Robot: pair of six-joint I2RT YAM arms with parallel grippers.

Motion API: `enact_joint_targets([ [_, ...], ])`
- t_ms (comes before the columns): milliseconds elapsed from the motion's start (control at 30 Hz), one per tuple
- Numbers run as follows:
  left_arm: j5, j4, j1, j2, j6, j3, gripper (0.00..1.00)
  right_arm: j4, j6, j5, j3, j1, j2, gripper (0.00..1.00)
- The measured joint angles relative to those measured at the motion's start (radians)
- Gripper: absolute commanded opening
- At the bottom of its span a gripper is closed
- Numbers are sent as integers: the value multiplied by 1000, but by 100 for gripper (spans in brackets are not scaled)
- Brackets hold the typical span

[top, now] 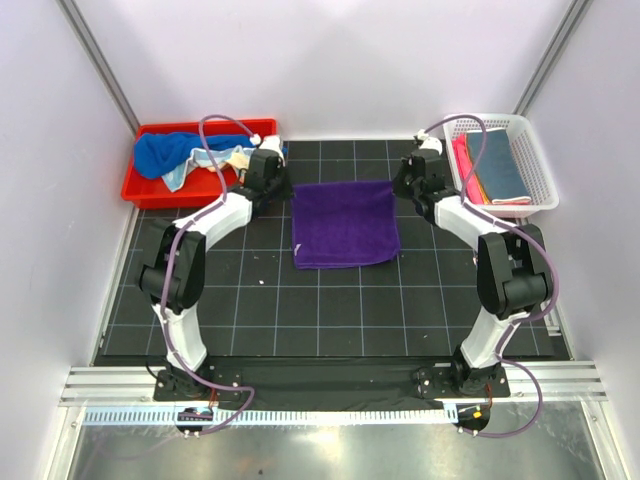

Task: Fold and stack the towels
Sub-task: Fold the towel

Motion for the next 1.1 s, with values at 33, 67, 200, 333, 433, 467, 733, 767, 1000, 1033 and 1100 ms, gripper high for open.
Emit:
enact_joint_targets([
  [33,5,3,0,-8,-1,-22,0,2,2,-2,-22,0,-8,1],
  [67,12,3,0,-19,-2,-45,0,0,3,-4,-43,0,-17,1],
  [200,39,14,-3,-76,-11,-132,0,4,23,-19,-126,0,-68,1],
  [333,53,28,-20,-137,-23,-202,0,10,44,-33,-216,0,-139,1],
  [433,56,43,-41,-167,-28,-249,0,13,58,-40,-273,0,-186,1],
  [467,56,43,-47,-174,-29,-264,0,13,60,-40,-285,1,-196,1],
  [733,55,51,-90,-230,-55,-398,0,8,86,-44,-405,16,-310,1],
  [767,53,51,-90,-241,-57,-412,0,7,89,-44,-418,18,-326,1],
  [1000,46,68,-98,-324,-76,-455,0,3,105,-47,-481,35,-401,1],
  [1033,44,69,-100,-333,-78,-460,0,3,106,-46,-486,37,-406,1],
  [1100,43,75,-104,-343,-80,-472,0,6,108,-45,-498,41,-409,1],
])
